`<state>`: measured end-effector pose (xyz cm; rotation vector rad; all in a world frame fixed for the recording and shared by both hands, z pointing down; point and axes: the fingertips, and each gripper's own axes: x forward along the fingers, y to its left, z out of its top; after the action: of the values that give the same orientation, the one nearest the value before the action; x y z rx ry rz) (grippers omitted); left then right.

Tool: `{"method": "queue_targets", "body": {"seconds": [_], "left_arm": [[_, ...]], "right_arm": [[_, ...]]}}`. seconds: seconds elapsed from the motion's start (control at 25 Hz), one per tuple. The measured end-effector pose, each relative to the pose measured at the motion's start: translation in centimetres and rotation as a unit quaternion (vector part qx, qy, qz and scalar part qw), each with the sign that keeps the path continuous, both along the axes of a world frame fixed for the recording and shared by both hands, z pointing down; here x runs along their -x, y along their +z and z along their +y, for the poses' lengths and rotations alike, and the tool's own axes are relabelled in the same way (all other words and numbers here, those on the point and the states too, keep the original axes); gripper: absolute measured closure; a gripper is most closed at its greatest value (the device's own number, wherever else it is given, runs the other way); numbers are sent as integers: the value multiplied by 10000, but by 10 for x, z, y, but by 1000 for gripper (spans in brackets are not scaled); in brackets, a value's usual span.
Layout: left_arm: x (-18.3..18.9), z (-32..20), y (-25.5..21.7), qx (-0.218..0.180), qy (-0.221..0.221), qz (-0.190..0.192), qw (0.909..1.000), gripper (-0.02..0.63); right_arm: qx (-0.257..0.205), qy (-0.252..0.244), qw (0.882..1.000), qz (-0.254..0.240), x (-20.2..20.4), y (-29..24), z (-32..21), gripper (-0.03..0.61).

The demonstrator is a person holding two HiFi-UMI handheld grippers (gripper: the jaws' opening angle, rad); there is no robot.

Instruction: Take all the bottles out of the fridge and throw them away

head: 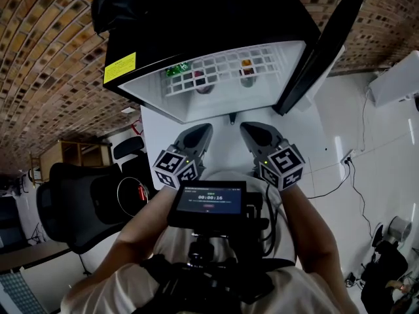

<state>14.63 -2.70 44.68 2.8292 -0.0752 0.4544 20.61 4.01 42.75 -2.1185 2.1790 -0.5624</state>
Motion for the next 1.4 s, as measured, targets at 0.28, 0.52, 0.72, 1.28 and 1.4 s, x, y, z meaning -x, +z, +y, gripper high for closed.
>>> {"method": "queue_targets", "body": {"seconds": [0.28, 0.52, 0.72, 1.28, 1.4], "left_arm": [[-30, 4, 32, -125, 218, -470, 9986, 568], [-87, 7, 58, -684, 372, -828, 9935, 441], [-148, -24, 84, -1037, 28, -1018, 9894, 336], [-237, -67, 128, -1365, -381, -1672, 9757, 320], [-233, -53, 128, -1444, -210, -1708, 9744, 327]], "right_arm": [[132, 198, 9996, -121, -12, 11, 21, 578], [256, 351, 9989, -201, -29, 24, 47, 578], [464, 537, 9970, -296, -41, 38, 74, 578], [741, 895, 9918, -538, -91, 59, 118, 578], [745, 887, 9918, -543, -94, 60, 117, 578]]}}
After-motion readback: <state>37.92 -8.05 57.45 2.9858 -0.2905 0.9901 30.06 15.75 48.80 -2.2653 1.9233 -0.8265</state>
